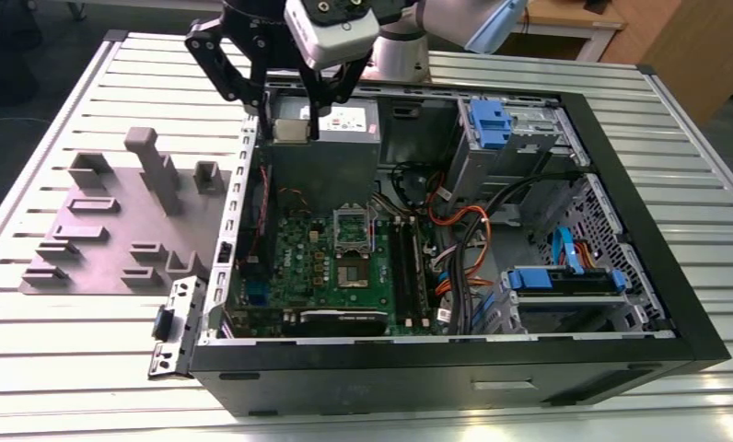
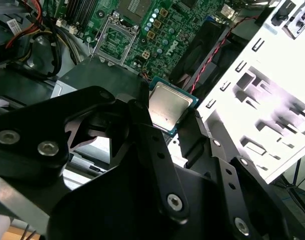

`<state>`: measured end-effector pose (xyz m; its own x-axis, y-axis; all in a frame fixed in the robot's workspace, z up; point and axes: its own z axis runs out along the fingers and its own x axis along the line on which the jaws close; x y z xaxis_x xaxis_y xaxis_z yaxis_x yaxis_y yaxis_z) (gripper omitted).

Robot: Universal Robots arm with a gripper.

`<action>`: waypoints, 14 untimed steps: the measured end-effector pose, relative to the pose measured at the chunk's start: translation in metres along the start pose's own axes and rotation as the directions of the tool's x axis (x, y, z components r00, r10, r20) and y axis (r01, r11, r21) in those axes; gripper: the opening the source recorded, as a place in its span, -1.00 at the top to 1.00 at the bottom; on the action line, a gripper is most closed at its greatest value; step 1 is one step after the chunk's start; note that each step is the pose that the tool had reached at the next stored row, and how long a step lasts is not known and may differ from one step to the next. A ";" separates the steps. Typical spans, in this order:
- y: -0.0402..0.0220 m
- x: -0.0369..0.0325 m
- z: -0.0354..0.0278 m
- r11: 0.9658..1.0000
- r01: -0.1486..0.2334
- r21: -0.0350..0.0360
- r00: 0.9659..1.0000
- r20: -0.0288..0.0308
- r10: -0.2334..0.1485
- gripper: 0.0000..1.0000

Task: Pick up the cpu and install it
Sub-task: 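Pick up the cpu and move it towards the insertion slot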

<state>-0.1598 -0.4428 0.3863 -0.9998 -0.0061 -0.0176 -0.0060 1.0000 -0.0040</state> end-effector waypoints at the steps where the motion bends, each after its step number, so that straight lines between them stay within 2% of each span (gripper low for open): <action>1: 0.0000 -0.0008 0.0000 1.000 0.000 0.000 1.000 0.000 0.000 0.06; 8: -0.0001 -0.0075 0.0002 1.000 0.000 0.000 1.000 0.000 0.000 0.06; 14: -0.0001 -0.0093 0.0002 1.000 0.000 0.000 1.000 0.000 0.000 0.06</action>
<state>-0.1505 -0.4428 0.3863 -0.9998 -0.0063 -0.0176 -0.0062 1.0000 -0.0040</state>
